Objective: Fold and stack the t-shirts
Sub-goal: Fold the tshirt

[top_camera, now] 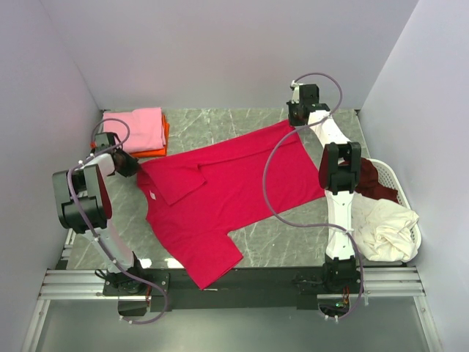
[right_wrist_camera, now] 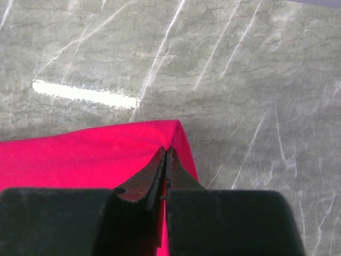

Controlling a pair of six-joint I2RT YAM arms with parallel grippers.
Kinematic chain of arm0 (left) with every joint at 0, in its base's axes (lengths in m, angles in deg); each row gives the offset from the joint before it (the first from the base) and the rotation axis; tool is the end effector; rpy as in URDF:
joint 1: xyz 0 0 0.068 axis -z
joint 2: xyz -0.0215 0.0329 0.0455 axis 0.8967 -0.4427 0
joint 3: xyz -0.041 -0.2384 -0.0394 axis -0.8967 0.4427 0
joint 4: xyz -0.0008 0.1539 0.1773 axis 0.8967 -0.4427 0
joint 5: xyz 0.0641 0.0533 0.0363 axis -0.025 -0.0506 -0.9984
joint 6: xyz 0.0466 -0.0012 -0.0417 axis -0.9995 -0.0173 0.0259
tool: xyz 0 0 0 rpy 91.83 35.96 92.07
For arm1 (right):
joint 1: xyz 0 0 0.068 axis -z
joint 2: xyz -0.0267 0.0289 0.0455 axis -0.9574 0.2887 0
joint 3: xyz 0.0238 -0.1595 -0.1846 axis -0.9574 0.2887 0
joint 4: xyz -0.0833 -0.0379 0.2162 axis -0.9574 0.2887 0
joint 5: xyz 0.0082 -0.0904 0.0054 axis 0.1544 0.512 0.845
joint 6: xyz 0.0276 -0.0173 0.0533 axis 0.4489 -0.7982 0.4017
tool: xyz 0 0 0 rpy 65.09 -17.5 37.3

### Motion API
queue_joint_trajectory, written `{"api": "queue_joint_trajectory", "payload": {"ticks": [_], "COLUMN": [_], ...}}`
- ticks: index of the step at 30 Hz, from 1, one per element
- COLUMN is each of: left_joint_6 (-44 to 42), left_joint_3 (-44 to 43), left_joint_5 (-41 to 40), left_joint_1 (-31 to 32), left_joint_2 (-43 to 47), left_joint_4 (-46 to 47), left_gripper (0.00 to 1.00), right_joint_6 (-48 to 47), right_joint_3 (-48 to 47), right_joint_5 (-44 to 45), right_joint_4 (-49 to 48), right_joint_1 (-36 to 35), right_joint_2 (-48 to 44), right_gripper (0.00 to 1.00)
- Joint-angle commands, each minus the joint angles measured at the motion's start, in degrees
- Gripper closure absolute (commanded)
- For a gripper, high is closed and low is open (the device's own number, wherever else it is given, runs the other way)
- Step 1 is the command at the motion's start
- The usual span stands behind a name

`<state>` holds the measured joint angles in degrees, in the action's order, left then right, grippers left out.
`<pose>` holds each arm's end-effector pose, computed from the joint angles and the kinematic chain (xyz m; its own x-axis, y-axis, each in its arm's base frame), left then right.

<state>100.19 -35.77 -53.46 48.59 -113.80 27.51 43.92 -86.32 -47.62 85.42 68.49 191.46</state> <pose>0.3409 0.0843 0.1461 -0.4528 -0.8236 -0.3416 -0.6548 0.5672 -0.4995 0.5108 0.0474 0.1846 -0.6645 -0.1286 -0.7362 -0.2118 0.9771 0.0204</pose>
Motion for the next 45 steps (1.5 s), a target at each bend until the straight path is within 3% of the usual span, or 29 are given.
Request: {"api": "queue_joint_trajectory", "payload": {"ticks": [1, 2, 3, 4, 7, 11, 13, 14, 17, 18, 19, 20, 21, 22, 25, 27, 30, 33, 34, 36, 37, 41, 43, 45], "left_joint_6": [-0.93, -0.92, -1.10, -1.62, -4.25, -9.88, -11.29, -11.38, -12.52, -13.48, -15.58, -16.12, -16.48, -16.31, -13.42, -10.69, -7.61, -2.27, -0.76, 3.88, 5.48, 11.54, 14.18, 15.94], "left_joint_3": [-0.65, -0.65, -0.56, -0.56, -0.39, 1.63, 3.47, 3.83, 4.27, 4.44, 5.14, 5.93, 6.98, 9.08, 14.61, 18.31, 23.16, 24.32, 22.92, 22.12, 21.50, 19.22, 17.82, 16.84], "left_joint_5": [0.17, 0.69, 1.83, 2.27, 3.94, 10.43, 14.30, 20.93, 29.77, 29.88, 28.57, 26.82, 24.54, 23.56, 21.09, 23.01, 18.65, 9.43, 5.13, 3.87, 2.47, -7.19, -8.17, -9.06], "left_joint_1": [-1.04, -1.21, -1.30, -1.21, -1.30, -1.21, -1.21, -1.21, 1.58, 3.51, 8.58, 11.42, 14.32, 20.17, 28.38, 34.72, 45.34, 57.99, 63.77, 68.29, 73.01, 84.37, 89.89, 93.25], "left_joint_2": [1.41, 2.02, 2.73, 4.82, 10.79, 19.77, 23.72, 24.35, 25.23, 26.02, 28.46, 30.23, 32.07, 35.83, 42.78, 45.44, 49.74, 53.00, 53.18, 52.83, 52.31, 45.64, 41.00, 36.86], "left_joint_4": [-0.60, -0.60, -0.60, -0.69, -1.04, 0.53, 1.67, 1.68, -2.95, -4.80, -6.30, -8.32, -8.69, -9.30, -10.53, -10.97, -14.56, -21.15, -25.78, -28.28, -29.51, -39.42, -40.41, -41.82], "left_gripper": [0.79, 0.67, 0.62, 0.58, 0.41, 0.19, 0.05, 0.01, 0.01, 0.01, 0.01, 0.01, 0.01, 0.01, 0.01, 0.01, 0.00, 0.05, 0.13, 0.27, 0.40, 0.48, 0.57, 0.60], "right_joint_6": [0.36, 0.45, 0.36, 0.28, -0.69, -2.71, -6.81, -9.54, -26.04, -31.57, -44.42, -51.34, -59.06, -73.23, -86.78, -88.05, -85.00, -67.66, -64.45, -60.22, -58.98, -56.16, -55.97, -55.71], "right_joint_3": [-3.17, -3.96, -4.40, -4.84, -5.29, -2.40, 0.67, 4.52, 14.62, 17.19, 19.91, 25.86, 29.22, 32.47, 45.57, 52.52, 57.81, 60.71, 62.29, 63.53, 64.05, 65.38, 64.85, 64.76], "right_joint_5": [3.58, 3.84, 4.28, 4.55, 5.60, 3.33, -5.23, -9.04, -27.93, -32.84, -36.55, -42.15, -43.86, -44.66, -44.41, -44.76, -45.46, -42.32, -40.99, -40.10, -39.67, -38.88, -38.52, -38.78], "right_joint_4": [-2.96, -2.79, -2.35, -2.26, -2.26, -2.35, -1.47, -0.68, 6.94, 14.02, 18.26, 22.14, 31.31, 35.23, 42.47, 43.00, 39.42, 29.53, 26.69, 22.55, 21.40, 19.10, 19.53, 19.89], "right_joint_1": [-0.01, 0.07, 0.07, 0.16, 0.07, 0.86, 1.21, 1.22, 1.22, 1.22, 1.22, 1.30, 1.30, 1.30, 1.83, 2.70, 4.38, 6.84, 6.84, 7.19, 7.19, 7.28, 7.37, 7.37], "right_joint_2": [0.33, 0.42, 0.60, 0.51, -0.63, -5.37, -10.00, -11.95, -20.65, -22.85, -27.13, -29.44, -31.72, -36.10, -44.45, -48.16, -53.71, -57.58, -59.24, -60.83, -62.14, -63.04, -61.99, -61.37], "right_gripper": [0.95, 0.90, 0.85, 0.73, 0.59, 0.51, 0.49, 0.49, 0.48, 0.47, 0.47, 0.46, 0.45, 0.45, 0.43, 0.43, 0.43, 0.44, 0.45, 0.46, 0.46, 0.46, 0.46, 0.46]}}
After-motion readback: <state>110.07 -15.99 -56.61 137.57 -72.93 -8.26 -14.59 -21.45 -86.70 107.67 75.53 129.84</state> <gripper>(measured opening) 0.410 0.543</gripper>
